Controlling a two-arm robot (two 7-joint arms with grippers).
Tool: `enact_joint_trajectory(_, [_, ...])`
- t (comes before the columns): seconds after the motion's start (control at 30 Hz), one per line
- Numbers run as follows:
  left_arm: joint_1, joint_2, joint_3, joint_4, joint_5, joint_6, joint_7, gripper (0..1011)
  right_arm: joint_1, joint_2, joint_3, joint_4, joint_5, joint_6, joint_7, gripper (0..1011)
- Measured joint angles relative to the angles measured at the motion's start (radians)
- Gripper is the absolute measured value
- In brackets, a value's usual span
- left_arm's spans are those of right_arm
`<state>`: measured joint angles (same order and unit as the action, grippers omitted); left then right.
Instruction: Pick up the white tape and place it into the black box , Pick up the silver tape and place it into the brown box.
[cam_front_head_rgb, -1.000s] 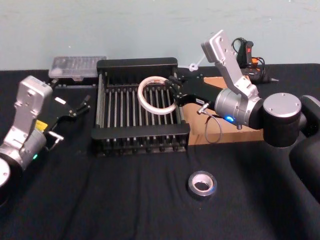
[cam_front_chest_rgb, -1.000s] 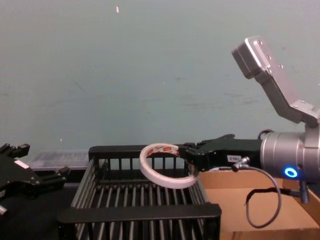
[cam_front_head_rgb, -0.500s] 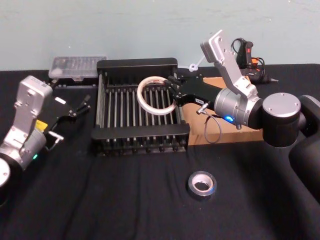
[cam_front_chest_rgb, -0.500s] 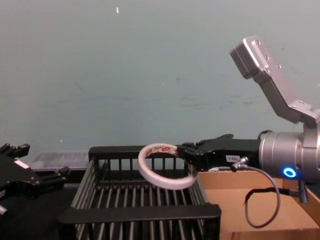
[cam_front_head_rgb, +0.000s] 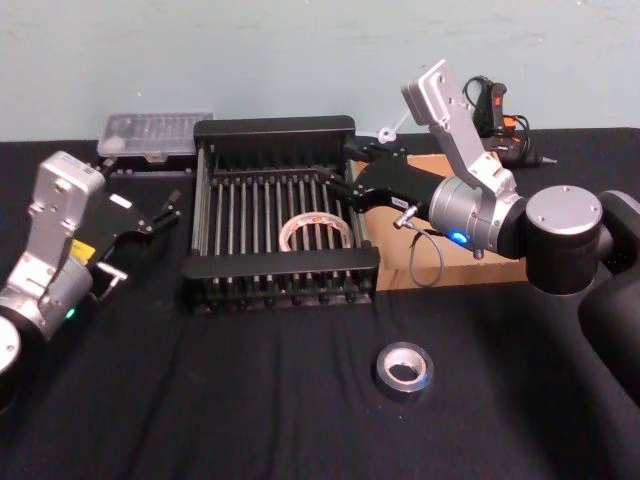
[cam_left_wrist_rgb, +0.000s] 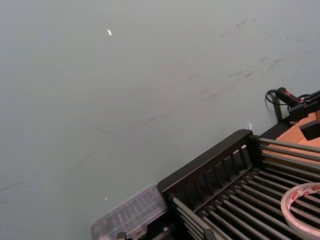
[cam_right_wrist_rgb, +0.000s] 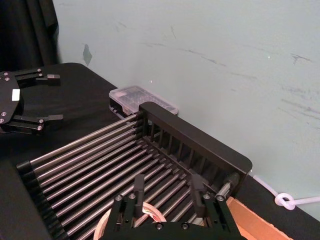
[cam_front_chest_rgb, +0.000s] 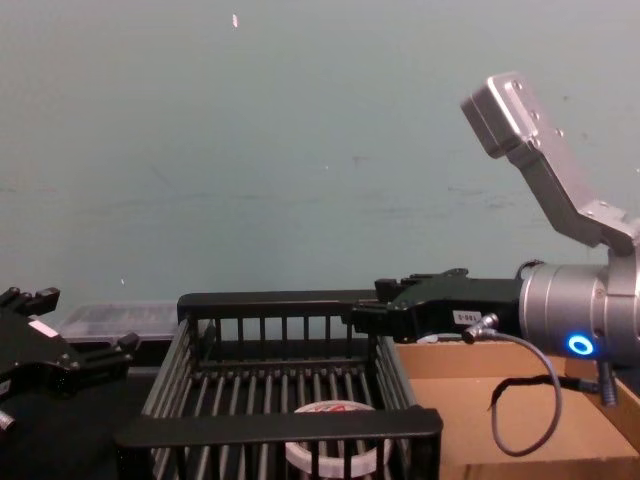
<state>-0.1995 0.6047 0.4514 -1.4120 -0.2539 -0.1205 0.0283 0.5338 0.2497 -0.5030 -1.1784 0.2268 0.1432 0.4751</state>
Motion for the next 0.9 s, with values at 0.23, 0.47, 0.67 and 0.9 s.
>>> enact_joint_trajectory(0.23, [0.0, 0.0, 0.0, 0.0, 0.0, 0.0, 0.0, 1001, 0.0, 0.0, 0.0, -0.001, 0.001, 0.001, -0.001, 743])
enact_joint_trajectory(0.47, [0.0, 0.0, 0.0, 0.0, 0.0, 0.0, 0.0, 1001, -0.004, 0.003, 0.002, -0.01, 0.001, 0.002, -0.006, 954])
enact_joint_trajectory(0.67, [0.0, 0.0, 0.0, 0.0, 0.0, 0.0, 0.0, 1001, -0.024, 0.02, 0.018, -0.054, 0.005, 0.02, -0.023, 1000])
enact_joint_trajectory(0.9, [0.0, 0.0, 0.0, 0.0, 0.0, 0.0, 0.0, 1001, -0.076, 0.071, 0.047, -0.155, 0.02, 0.059, -0.034, 1000])
